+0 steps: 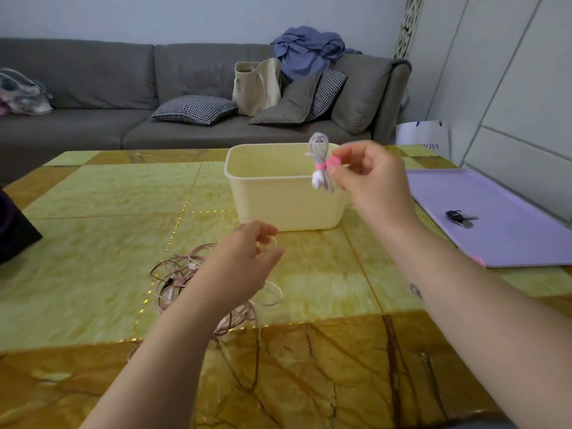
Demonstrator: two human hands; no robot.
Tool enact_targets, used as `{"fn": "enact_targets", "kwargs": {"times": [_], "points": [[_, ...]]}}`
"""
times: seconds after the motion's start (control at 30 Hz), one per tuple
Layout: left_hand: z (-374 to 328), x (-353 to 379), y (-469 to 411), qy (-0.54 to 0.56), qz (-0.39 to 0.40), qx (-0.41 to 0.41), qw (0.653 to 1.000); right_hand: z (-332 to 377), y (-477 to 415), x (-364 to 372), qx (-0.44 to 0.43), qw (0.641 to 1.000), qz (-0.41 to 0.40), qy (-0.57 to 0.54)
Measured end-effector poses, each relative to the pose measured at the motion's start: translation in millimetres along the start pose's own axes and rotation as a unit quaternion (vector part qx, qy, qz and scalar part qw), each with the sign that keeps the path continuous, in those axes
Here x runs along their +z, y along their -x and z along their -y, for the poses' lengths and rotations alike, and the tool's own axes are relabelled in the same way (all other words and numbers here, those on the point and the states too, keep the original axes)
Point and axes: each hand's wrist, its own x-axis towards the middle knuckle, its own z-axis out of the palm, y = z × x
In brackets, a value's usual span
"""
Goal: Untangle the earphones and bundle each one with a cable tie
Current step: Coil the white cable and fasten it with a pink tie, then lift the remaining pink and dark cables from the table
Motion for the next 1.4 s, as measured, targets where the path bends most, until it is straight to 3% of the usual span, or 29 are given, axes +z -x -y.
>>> {"fn": "enact_targets", "kwargs": {"times": [0.13,0.27,0.33,0.53,0.7,0.77,0.83,0.93,1.03,1.13,1.2,1.3,1.4], "points": [[7,-13,-1,-0.022,-0.002,-0.007,1.000,-7,-54,28,-0.096,0.986,-0.030,0.134],[15,-21,1,-0.059,0.021,-0.014,0.998,-45,-79,42,-0.080,0.926,0.092,0.358],[23,-25,2,-0.086,0.050,-0.026,0.995,-55,-81,47,-0.036,0.903,0.140,0.405],[46,-34,6,-0.126,0.116,-0.058,0.984,-36,-83,54,0.018,0.859,0.265,0.438],[49,-42,7,-0.126,0.079,-0.047,0.988,-20,-55,58,-0.056,0.914,0.168,0.364],[50,-44,9,-0.137,0.071,-0.046,0.987,-11,-23,62,-0.093,0.931,0.170,0.309],[52,-47,11,-0.160,0.077,-0.046,0.983,-5,12,63,-0.078,0.928,0.244,0.271],[56,-48,16,-0.219,0.127,-0.060,0.966,-10,61,68,-0.006,0.867,0.420,0.268],[65,-45,20,-0.242,0.171,-0.090,0.951,-26,92,76,-0.001,0.835,0.476,0.276],[73,-43,20,-0.250,0.171,-0.104,0.947,-33,98,79,0.001,0.838,0.462,0.291],[75,-42,19,-0.247,0.152,-0.111,0.951,-30,88,76,0.027,0.865,0.425,0.265],[72,-44,14,-0.198,0.084,-0.116,0.970,-25,64,59,0.088,0.928,0.309,0.187],[65,-49,8,-0.142,-0.024,-0.096,0.985,-23,46,35,0.184,0.973,0.141,0.007]]}}
